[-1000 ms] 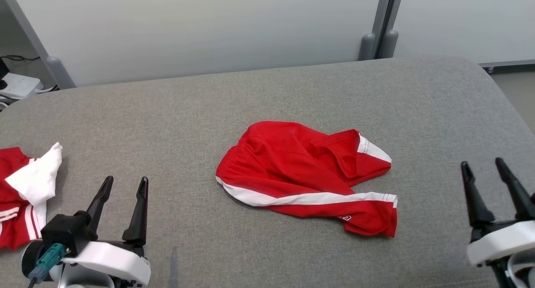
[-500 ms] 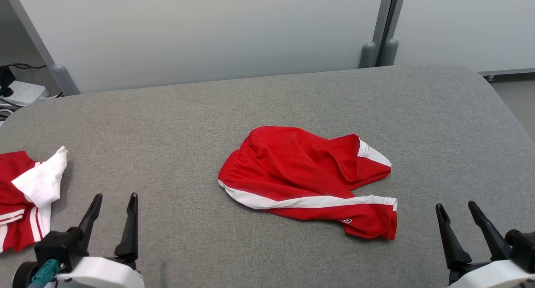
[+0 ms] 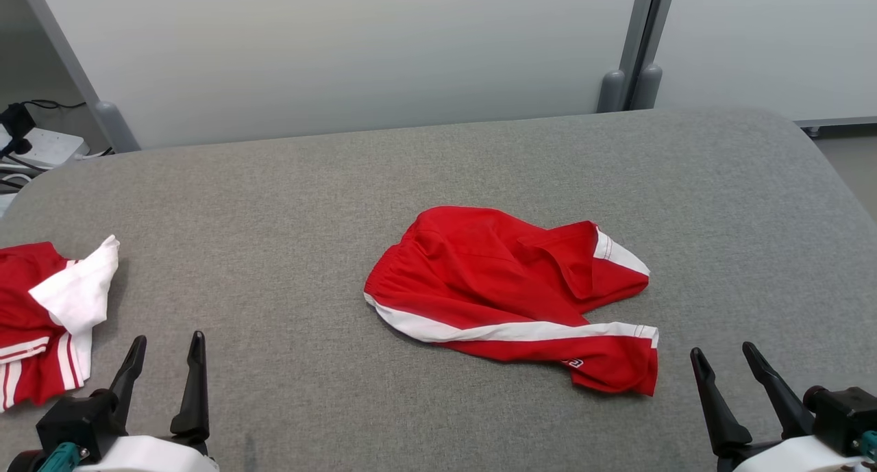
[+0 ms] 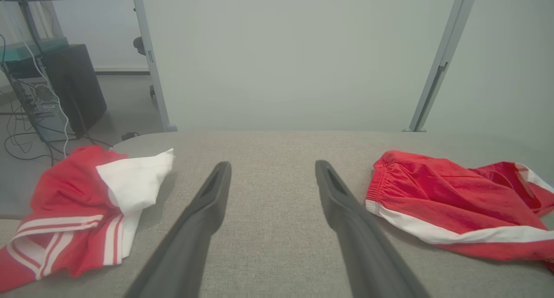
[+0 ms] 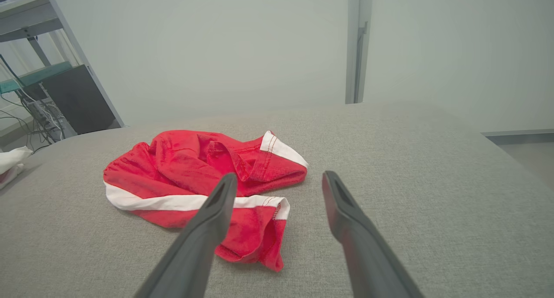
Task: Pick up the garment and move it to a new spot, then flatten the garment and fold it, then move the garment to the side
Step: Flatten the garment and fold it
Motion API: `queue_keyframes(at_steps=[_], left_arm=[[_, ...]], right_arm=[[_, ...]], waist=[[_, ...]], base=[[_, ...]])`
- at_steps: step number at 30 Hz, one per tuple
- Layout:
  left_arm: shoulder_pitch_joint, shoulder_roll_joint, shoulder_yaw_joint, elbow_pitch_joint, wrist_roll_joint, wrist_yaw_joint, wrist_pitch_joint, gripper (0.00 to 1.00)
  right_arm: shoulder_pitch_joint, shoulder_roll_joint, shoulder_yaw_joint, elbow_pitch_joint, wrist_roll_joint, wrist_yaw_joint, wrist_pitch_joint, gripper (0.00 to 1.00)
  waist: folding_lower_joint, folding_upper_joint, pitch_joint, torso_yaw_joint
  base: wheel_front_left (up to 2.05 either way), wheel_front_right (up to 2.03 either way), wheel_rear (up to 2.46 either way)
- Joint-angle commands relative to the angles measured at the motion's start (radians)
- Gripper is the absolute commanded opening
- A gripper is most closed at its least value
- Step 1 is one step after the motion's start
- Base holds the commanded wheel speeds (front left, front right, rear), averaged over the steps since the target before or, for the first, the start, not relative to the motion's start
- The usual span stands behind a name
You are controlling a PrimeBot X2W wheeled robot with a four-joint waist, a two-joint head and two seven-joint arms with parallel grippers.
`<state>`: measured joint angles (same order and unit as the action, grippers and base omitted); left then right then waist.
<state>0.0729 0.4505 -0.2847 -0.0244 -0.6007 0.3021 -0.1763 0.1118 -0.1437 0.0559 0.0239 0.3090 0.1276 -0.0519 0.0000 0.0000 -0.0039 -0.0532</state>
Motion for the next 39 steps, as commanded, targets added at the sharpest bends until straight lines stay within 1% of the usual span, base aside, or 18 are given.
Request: queue_keyframes(at_steps=[1,11,17,21,28,34,39], left_arm=[[-0.037,0.023,0.044,-0.023,-0.005,0.01,-0.007,1.0],[-0.043,0.018,0.035,-0.025,-0.011,0.009,-0.003,1.0],[-0.082,0.017,-0.005,-0.026,-0.006,-0.019,0.026,1.0],[-0.154,0.006,-0.061,0.0,0.0,-0.067,0.065,1.0],[-0.302,-0.033,-0.143,0.132,-0.011,-0.181,0.111,1.0],[-0.411,-0.064,-0.187,0.277,-0.03,-0.273,0.136,1.0],[-0.492,-0.081,-0.216,0.372,-0.038,-0.335,0.165,1.0]], right_arm=[[-0.028,-0.023,0.024,-0.018,0.006,0.003,-0.004,1.0],[-0.041,-0.025,0.033,-0.01,0.013,0.003,-0.009,1.0],[-0.056,-0.024,0.031,-0.007,0.03,0.003,-0.006,1.0],[-0.085,-0.036,0.028,0.011,0.061,0.003,-0.002,1.0],[-0.147,-0.072,0.046,0.049,0.117,0.003,0.015,1.0],[-0.206,-0.111,0.099,0.083,0.197,0.003,0.04,1.0],[-0.242,-0.142,0.144,0.11,0.248,0.003,0.067,1.0]], waist=[[0.0,0.0,0.001,0.003],[0.0,0.0,0.01,0.001],[0.0,0.0,0.036,0.004],[0.0,0.0,0.074,0.006],[0.0,0.0,0.156,0.002],[0.0,0.0,0.209,-0.008],[0.0,0.0,0.238,-0.011]], base=[[0.0,0.0,0.0],[0.0,0.0,0.0],[0.0,0.0,0.0],[0.0,0.0,0.0],[0.0,0.0,0.0],[0.0,0.0,0.0],[0.0,0.0,0.0]])
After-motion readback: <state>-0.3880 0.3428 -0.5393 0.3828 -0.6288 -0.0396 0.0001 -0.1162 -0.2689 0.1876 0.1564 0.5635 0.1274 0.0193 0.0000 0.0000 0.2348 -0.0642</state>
